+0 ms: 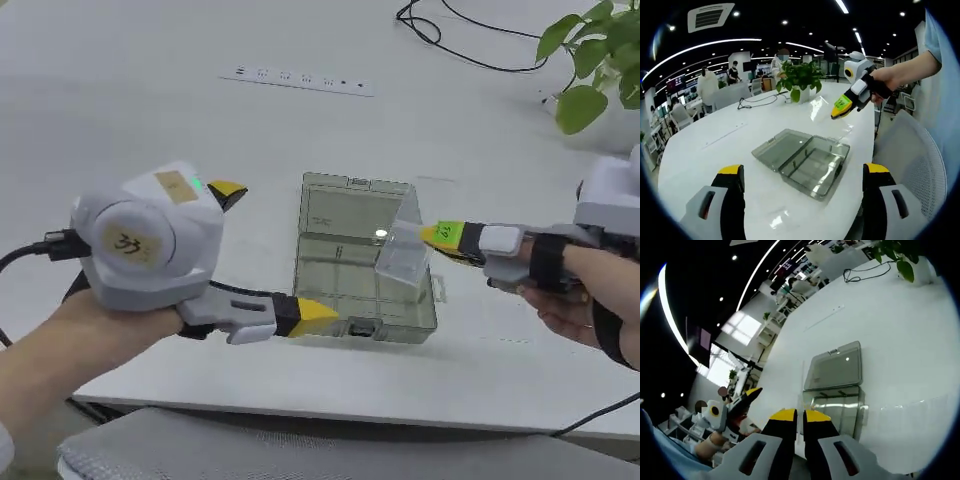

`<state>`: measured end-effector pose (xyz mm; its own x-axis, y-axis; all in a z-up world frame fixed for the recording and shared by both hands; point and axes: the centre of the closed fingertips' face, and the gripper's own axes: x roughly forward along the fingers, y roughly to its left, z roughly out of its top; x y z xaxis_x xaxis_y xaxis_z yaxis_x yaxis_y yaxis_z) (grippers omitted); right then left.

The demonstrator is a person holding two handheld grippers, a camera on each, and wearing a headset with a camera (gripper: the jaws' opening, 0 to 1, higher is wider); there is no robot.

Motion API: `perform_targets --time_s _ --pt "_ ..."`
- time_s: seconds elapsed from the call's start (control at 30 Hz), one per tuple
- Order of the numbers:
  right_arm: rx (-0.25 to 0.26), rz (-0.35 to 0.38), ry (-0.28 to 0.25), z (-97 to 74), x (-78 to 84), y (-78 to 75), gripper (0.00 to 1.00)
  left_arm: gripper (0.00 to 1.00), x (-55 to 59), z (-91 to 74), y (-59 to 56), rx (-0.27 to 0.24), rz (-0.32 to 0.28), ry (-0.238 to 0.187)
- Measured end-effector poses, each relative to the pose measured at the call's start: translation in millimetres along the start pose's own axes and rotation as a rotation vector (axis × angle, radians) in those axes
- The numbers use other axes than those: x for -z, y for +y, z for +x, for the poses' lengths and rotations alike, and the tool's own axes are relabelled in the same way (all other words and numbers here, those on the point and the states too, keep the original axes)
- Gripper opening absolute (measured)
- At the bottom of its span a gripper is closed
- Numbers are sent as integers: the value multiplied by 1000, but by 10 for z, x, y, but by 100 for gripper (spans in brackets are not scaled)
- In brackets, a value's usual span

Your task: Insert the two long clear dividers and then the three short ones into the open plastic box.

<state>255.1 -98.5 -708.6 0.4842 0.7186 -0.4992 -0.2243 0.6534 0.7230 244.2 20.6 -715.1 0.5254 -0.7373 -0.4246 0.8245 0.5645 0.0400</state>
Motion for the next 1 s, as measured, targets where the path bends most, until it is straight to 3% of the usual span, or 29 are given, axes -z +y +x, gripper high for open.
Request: perform_targets --time_s 0.07,0.27,0.5,0.7,1.0 --pt "62 -4 24 -22 67 -74 5 100 70 -33 51 25 24 21" --pt "135 31 44 -37 153 -152 5 100 158 -78 167 95 40 22" --pt "225 22 87 -28 104 -212 5 99 247 -40 228 160 36 7" --pt "282 2 164 17 31 -234 5 99 296 -18 256 198 45 4" --pt "358 -22 308 90 48 -287 5 98 388 14 330 246 44 3"
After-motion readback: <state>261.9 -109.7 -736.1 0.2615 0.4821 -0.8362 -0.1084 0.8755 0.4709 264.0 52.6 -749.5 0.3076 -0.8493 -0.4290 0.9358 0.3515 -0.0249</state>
